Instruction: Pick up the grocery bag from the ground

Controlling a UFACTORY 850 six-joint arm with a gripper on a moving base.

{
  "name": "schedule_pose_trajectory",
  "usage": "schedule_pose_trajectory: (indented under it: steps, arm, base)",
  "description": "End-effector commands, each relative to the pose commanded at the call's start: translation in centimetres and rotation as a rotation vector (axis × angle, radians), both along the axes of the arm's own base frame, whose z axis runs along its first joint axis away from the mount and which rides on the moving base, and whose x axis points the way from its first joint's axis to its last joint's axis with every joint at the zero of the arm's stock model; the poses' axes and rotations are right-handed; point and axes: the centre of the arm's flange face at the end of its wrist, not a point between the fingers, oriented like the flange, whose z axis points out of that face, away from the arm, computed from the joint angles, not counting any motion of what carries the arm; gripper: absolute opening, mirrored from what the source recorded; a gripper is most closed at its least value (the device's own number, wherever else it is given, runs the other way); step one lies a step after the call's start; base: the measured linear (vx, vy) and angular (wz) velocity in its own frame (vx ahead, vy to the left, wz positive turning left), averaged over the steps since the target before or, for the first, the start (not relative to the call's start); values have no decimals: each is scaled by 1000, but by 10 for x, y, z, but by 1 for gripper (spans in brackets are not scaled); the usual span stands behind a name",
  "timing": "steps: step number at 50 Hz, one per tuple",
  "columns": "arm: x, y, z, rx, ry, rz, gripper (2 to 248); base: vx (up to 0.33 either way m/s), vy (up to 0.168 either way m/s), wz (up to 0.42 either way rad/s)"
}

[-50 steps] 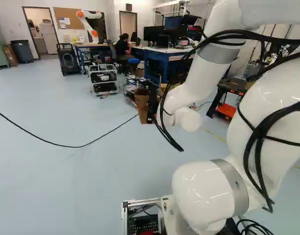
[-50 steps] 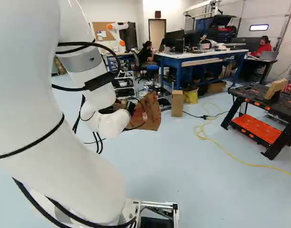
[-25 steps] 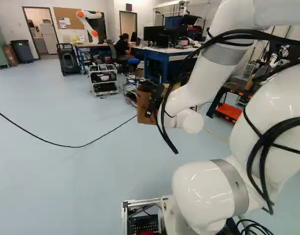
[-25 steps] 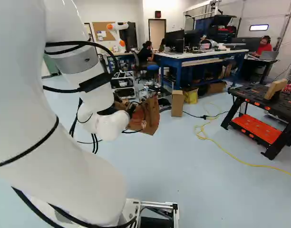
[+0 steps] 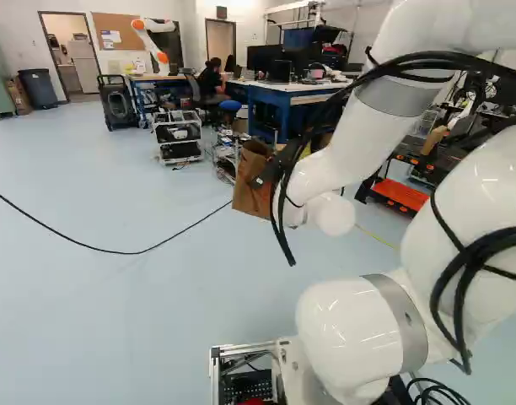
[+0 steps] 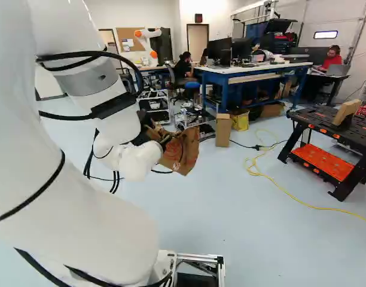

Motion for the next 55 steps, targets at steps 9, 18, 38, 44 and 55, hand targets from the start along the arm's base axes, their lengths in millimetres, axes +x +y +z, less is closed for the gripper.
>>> schedule_pose_trajectory:
  steps: [9, 18, 38, 44, 55]
  arm:
    - [-5, 0, 0, 100, 4, -35, 22]
    - [-10, -1, 0, 194, 7, -68, 22]
    - [-18, -2, 0, 366, 13, -129, 22]
    - [-21, -2, 0, 410, 14, -144, 22]
    - [-24, -2, -1, 479, 16, -169, 22]
  base:
    - [0, 0, 0]
    - [0, 0, 0]
    - [0, 0, 0]
    - [0, 0, 0]
    - [0, 0, 0]
